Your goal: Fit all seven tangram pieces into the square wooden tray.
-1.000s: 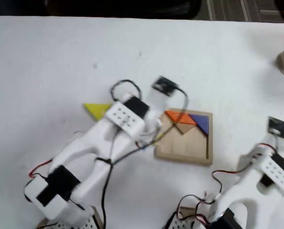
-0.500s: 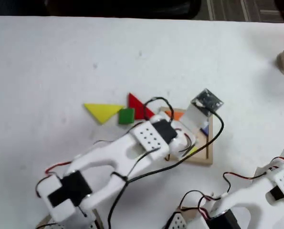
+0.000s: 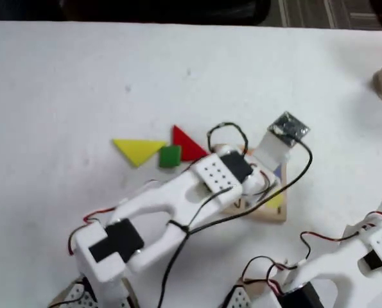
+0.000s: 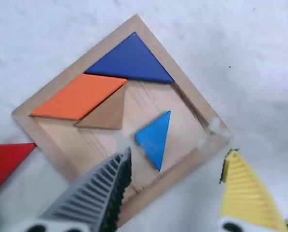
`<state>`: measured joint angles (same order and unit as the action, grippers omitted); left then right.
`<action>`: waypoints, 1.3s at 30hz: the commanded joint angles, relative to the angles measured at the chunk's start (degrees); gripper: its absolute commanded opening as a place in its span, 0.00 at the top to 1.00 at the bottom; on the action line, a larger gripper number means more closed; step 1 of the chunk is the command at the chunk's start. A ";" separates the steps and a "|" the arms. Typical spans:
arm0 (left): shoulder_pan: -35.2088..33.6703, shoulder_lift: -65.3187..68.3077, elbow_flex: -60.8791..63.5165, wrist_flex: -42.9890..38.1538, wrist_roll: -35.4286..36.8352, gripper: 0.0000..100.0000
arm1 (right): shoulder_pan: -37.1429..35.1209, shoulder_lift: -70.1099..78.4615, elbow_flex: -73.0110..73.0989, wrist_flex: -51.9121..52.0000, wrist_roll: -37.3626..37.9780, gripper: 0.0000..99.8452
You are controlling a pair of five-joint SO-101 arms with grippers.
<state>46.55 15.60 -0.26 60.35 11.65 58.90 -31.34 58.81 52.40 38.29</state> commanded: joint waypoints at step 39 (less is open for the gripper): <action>-47.25 -41.10 50.11 -17.76 0.79 0.68 | -70.90 7.60 -13.45 13.85 -33.41 0.98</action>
<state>-0.48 -23.08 50.20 44.70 11.82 -9.41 -27.03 48.00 69.45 5.76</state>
